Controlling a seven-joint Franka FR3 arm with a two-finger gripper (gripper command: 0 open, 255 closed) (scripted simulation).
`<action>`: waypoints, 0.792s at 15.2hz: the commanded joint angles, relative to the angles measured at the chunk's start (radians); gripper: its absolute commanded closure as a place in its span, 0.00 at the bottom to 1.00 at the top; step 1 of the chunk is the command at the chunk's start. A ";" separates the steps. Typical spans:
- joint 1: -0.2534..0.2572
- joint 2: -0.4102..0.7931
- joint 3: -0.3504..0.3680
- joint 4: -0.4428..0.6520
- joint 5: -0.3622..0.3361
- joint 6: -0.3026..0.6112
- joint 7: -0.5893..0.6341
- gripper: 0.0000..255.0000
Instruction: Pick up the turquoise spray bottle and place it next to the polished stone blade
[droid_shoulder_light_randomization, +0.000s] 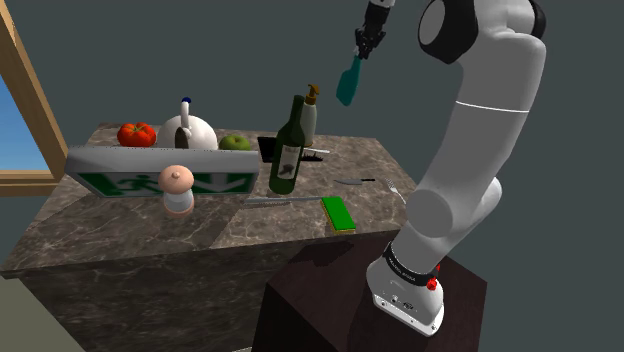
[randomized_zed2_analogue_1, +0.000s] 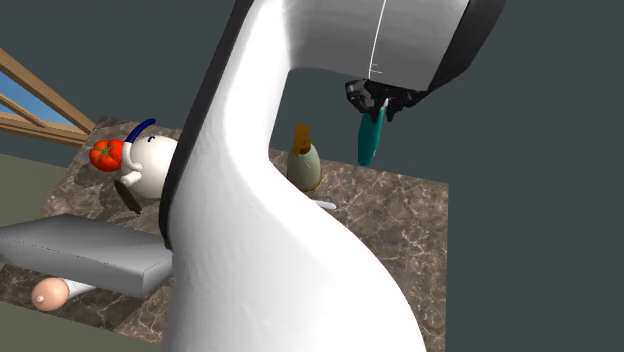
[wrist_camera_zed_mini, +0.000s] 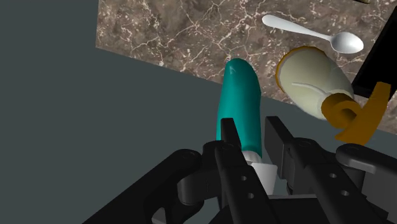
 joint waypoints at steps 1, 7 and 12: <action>-0.003 0.008 0.000 0.032 0.004 -0.024 -0.002 1.00; 0.114 -0.109 0.045 -0.115 -0.066 0.008 0.149 1.00; 0.192 -0.171 0.096 -0.187 -0.106 0.015 0.275 1.00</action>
